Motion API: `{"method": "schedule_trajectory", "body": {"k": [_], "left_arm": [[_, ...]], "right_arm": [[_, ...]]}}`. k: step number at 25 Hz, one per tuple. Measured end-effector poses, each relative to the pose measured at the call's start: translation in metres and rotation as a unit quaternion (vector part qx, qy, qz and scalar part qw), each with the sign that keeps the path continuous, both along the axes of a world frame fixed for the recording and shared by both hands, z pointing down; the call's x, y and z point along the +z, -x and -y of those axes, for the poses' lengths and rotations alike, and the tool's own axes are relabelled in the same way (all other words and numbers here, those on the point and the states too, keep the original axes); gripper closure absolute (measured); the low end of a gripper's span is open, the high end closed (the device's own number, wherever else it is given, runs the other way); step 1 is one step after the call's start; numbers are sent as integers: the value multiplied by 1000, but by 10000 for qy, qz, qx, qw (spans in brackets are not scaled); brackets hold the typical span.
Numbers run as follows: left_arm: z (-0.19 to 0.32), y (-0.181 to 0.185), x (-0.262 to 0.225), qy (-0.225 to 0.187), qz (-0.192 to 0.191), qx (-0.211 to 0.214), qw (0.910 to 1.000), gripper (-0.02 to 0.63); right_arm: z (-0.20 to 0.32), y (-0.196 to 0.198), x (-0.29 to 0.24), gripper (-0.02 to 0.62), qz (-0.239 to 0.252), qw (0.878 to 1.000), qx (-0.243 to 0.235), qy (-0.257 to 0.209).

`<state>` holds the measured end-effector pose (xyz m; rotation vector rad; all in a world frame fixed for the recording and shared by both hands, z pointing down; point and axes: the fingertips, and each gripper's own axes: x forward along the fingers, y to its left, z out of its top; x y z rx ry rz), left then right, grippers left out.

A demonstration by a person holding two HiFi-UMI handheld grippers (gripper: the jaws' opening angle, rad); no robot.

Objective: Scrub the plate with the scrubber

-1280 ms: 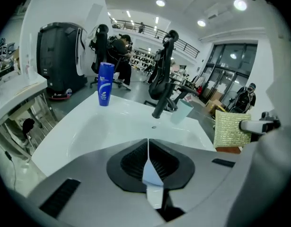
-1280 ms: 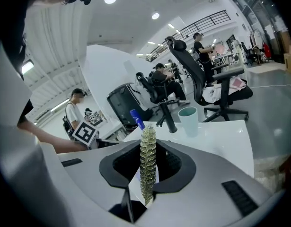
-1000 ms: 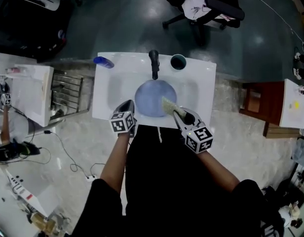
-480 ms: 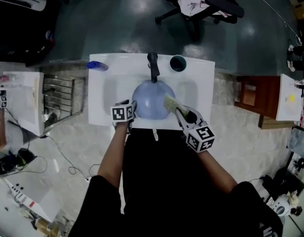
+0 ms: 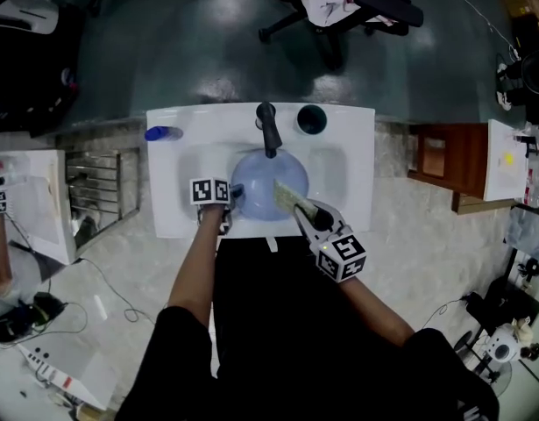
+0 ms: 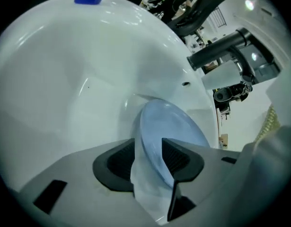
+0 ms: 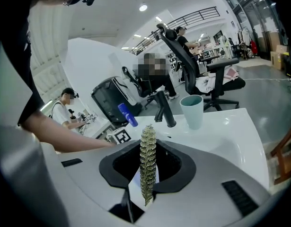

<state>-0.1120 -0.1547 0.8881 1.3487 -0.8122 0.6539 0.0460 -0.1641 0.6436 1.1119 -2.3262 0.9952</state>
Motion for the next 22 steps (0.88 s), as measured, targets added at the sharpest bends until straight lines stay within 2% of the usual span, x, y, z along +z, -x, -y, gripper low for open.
{"method": "schedule_trajectory", "body": {"k": [2,4,7,9,11,15,19,22], "left_arm": [[-2,-1,3,83,-45,135,9999,448],[-3,-2,5,95,-5,253,9996,529],[-2,-2,8,79,124,290,9995,540],[3,2,6,16,217,36,9998,553],[7,10,0,-63,315,-402,9987,566],[7,26,-17,-283,515,-1051,9927,591],[-3,37,-43,-581,729,-1378,9861,591],[-13,45,-62,-743,780,-1510,9827,588]], "right_arm": [[3,2,-3,534,-19,10000,13,-25],[6,-1,-3,534,-55,10000,56,-32],[7,-9,0,534,-86,9999,113,-26],[7,-12,3,534,-75,9999,105,-23],[7,-14,4,534,-30,10000,64,-31],[8,-18,2,534,118,9997,-136,-141],[5,-15,-4,534,381,9983,-405,-195],[6,2,-13,534,532,9957,-677,-337]]}}
